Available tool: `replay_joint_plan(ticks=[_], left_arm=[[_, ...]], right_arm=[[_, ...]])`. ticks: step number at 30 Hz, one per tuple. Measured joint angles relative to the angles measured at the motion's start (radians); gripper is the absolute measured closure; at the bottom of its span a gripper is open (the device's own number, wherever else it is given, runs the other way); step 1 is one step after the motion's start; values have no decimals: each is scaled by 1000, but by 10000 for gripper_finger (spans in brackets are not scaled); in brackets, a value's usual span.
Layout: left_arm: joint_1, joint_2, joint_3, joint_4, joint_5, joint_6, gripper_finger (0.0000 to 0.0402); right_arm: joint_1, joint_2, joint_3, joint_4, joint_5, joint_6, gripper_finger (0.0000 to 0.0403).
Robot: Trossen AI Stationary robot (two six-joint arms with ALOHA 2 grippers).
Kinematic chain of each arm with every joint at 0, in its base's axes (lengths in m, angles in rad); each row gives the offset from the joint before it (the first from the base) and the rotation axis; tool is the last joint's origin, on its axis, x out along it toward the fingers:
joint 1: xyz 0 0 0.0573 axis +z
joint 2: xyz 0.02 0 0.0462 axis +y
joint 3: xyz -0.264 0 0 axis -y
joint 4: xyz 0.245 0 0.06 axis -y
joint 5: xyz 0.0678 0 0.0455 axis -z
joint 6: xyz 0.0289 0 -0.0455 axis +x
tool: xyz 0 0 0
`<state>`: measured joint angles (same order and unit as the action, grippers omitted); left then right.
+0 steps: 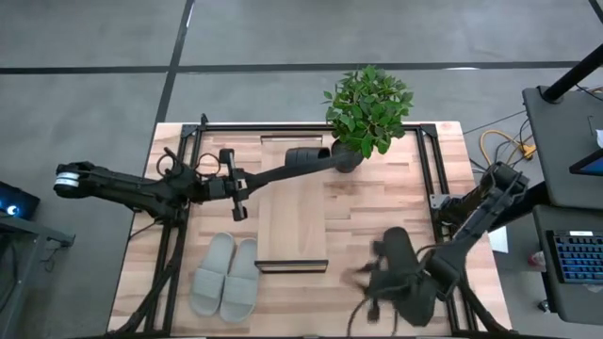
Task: Pick and place slides into the shelf
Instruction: Put the left black slipper on the shelf
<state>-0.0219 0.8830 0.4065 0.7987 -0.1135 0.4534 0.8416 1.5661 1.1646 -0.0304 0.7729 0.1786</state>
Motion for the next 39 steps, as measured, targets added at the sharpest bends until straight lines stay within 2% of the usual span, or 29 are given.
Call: replay_joint_plan(ticks=[2,3,6,11,16,19,24,29,34,39], left_arm=[[0,0,0,2,0,4,357],[0,-1,0,1,0,5,357],[0,-1,0,-6,0,7,357],[0,-9,-2,-28,-3,32,357],[-1,-24,-3,-32,-24,35,357],[-1,-38,-4,-55,-26,36,357],[-1,-67,-5,-95,-24,87,357],[0,-75,-5,-145,-23,157,357],[-1,-66,4,-205,-18,218,357],[-9,-67,4,-222,-14,295,357]], right_arm=[[-23,-1,-22,206,-160,-205,351],[-31,-5,-26,265,-190,-272,351],[-49,-46,-31,314,-185,-412,351],[-104,-181,-74,312,-186,-484,351],[-166,-390,-194,299,-256,-482,350],[-175,-515,-303,299,-239,-480,349],[-188,-658,-483,332,-219,-355,349],[-188,-707,-621,544,-102,-241,349],[-188,-714,-665,692,45,-194,349],[-188,-715,-637,725,94,-226,349]])
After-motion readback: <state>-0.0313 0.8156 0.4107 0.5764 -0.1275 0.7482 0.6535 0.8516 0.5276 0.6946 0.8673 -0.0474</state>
